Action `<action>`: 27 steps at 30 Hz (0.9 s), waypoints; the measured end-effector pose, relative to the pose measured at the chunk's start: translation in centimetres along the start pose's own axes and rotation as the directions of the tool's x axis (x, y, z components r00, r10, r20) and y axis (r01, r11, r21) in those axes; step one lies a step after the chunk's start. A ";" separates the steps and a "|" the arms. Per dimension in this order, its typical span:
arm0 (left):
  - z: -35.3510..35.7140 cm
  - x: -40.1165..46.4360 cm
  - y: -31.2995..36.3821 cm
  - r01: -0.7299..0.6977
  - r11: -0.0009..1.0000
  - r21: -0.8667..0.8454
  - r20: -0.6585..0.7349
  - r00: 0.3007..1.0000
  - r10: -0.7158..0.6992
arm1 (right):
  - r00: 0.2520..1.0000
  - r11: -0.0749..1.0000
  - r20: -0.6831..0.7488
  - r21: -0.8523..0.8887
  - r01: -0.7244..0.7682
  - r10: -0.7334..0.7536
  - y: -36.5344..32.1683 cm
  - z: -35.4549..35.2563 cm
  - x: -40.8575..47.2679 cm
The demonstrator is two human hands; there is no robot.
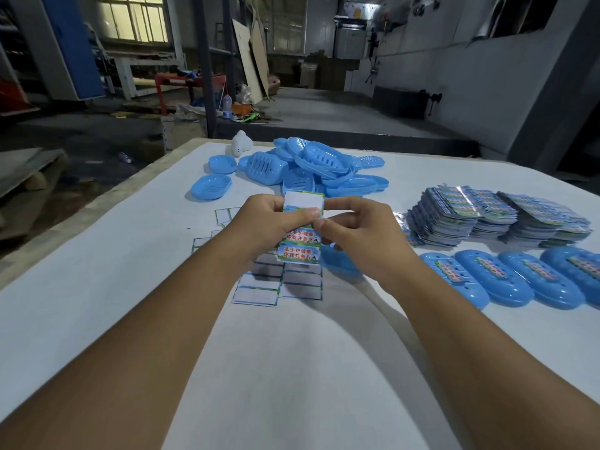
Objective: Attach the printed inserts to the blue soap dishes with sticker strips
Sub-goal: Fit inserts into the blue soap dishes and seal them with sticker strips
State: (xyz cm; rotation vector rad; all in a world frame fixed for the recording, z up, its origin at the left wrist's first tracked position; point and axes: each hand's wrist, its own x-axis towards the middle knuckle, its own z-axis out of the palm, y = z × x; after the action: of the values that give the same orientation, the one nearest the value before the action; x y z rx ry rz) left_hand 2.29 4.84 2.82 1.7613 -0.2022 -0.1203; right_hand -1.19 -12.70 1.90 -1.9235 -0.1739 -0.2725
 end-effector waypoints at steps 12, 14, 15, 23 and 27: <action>-0.3 0.2 0.5 -0.030 0.994 0.105 -0.126 0.991 0.043 | 0.991 0.998 -0.131 0.056 -0.012 0.019 0.2 -1.0 0.7; -0.3 0.2 0.5 -0.051 0.992 0.112 -0.126 0.990 0.065 | 0.992 0.999 -0.123 0.042 -0.010 0.015 0.2 -1.0 0.6; -0.3 0.2 0.5 -0.060 0.991 0.115 -0.128 0.989 0.075 | 0.993 0.999 -0.120 0.034 -0.007 0.011 0.1 -1.0 0.6; -0.3 -0.2 0.5 -0.098 0.977 0.188 -0.129 0.984 0.123 | 0.992 0.999 -0.123 0.025 -0.030 0.033 -0.1 -1.0 0.3; -0.2 -0.3 0.5 -0.156 0.958 0.239 -0.116 0.975 0.188 | 0.973 0.990 -0.232 -0.135 -0.038 0.005 0.0 -1.0 0.3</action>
State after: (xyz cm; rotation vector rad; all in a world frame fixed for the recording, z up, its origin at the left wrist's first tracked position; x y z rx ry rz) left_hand 1.96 4.98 3.28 1.9638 -0.2767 0.1576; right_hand -0.98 -13.64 2.29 -2.0121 0.0218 -0.5026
